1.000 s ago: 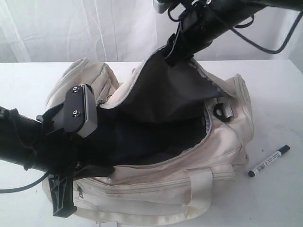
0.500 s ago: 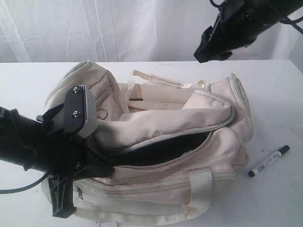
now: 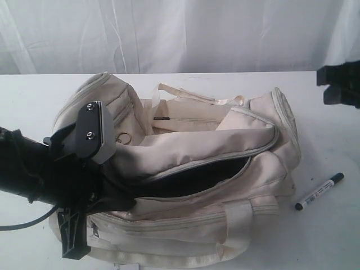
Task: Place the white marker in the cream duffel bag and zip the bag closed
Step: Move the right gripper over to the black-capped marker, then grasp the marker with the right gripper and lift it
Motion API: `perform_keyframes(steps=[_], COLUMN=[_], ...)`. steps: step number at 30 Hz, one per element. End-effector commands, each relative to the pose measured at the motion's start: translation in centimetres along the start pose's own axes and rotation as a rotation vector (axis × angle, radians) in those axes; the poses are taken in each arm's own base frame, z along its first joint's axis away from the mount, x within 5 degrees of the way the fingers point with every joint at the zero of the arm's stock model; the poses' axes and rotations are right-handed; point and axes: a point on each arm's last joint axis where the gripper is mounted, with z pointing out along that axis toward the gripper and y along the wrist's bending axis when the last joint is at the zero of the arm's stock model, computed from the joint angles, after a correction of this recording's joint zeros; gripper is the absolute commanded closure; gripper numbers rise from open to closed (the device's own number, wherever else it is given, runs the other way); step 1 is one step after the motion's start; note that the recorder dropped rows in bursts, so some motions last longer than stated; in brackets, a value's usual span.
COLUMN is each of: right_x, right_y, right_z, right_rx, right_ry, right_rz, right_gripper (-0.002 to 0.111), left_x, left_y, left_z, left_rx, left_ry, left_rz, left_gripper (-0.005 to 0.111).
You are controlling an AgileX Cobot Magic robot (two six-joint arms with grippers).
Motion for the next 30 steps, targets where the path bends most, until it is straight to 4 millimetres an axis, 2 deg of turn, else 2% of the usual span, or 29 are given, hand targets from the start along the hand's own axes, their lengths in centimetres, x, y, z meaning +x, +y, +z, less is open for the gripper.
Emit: perform_keyframes(steps=[1, 4, 8, 15, 30], right_x=[3.6, 6.9, 9.4, 9.8, 10.4], right_y=[-1.3, -2.3, -3.3, -3.7, -4.2], right_z=[1.5, 3.1, 4.2, 7.1, 11.3], right_rx=[0.043, 0.117, 0.185, 0.176, 0.175], right_ry=[0.042, 0.093, 0.060, 0.048, 0.076], right_rz=[0.201, 0.358, 0.541, 0.605, 0.605], right_gripper=[0.060, 0.060, 0.060, 0.060, 0.060], left_x=[0.1, 0.1, 0.0, -0.1, -0.1], left_y=[-0.5, -0.5, -0.5, -0.5, -0.8], left_z=[0.1, 0.1, 0.1, 0.1, 0.1], left_rx=[0.036, 0.036, 0.037, 0.044, 0.068], left_ry=[-0.005, -0.005, -0.014, -0.025, -0.028], left_rz=[-0.021, -0.021, -0.033, -0.049, -0.053], left_gripper=[0.107, 0.107, 0.107, 0.107, 0.107])
